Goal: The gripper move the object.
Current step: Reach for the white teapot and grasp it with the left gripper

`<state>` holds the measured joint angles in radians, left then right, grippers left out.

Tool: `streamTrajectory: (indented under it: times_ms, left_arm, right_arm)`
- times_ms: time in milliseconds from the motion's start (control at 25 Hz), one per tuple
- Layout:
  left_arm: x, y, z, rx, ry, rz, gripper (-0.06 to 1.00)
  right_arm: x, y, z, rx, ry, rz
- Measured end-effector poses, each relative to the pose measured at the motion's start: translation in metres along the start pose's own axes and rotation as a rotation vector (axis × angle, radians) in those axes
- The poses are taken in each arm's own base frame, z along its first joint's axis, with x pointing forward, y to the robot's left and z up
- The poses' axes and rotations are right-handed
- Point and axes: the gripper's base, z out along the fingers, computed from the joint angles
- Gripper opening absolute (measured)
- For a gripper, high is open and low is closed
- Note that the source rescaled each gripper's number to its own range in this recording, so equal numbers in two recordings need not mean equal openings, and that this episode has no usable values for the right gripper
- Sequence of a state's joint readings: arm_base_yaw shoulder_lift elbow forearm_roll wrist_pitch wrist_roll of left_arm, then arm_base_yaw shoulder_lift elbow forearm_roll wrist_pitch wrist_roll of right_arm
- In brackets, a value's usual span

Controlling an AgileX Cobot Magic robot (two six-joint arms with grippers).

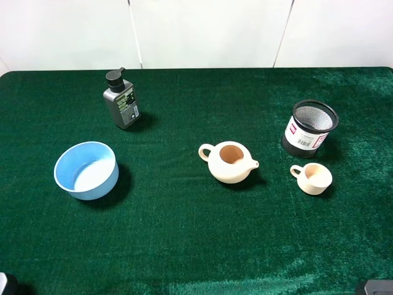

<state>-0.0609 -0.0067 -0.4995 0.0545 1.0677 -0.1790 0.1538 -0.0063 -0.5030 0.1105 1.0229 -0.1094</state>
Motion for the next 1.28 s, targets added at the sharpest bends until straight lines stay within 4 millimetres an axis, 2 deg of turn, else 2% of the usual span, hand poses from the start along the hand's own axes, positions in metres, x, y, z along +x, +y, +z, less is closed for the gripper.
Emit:
streamTrajectory:
  times_ms: [480,680,920,1280]
  left_arm:
    - [-0.001,-0.001,-0.001,0.013,-0.006,-0.007,1.0]
    - [-0.016,-0.006,0.004,0.023,0.055,0.0,1.0]
    - [-0.043,-0.012,0.022,0.029,0.148,0.059,1.0]
    - [-0.074,-0.023,0.07,0.056,0.336,0.106,1.0]
  right_arm:
    - [0.0,0.0,0.0,0.0,0.0,0.0]
    - [0.0,0.0,0.0,0.0,0.0,0.0]
    - [0.0,0.0,0.0,0.0,0.0,0.0]
    - [0.0,0.0,0.0,0.0,0.0,0.0]
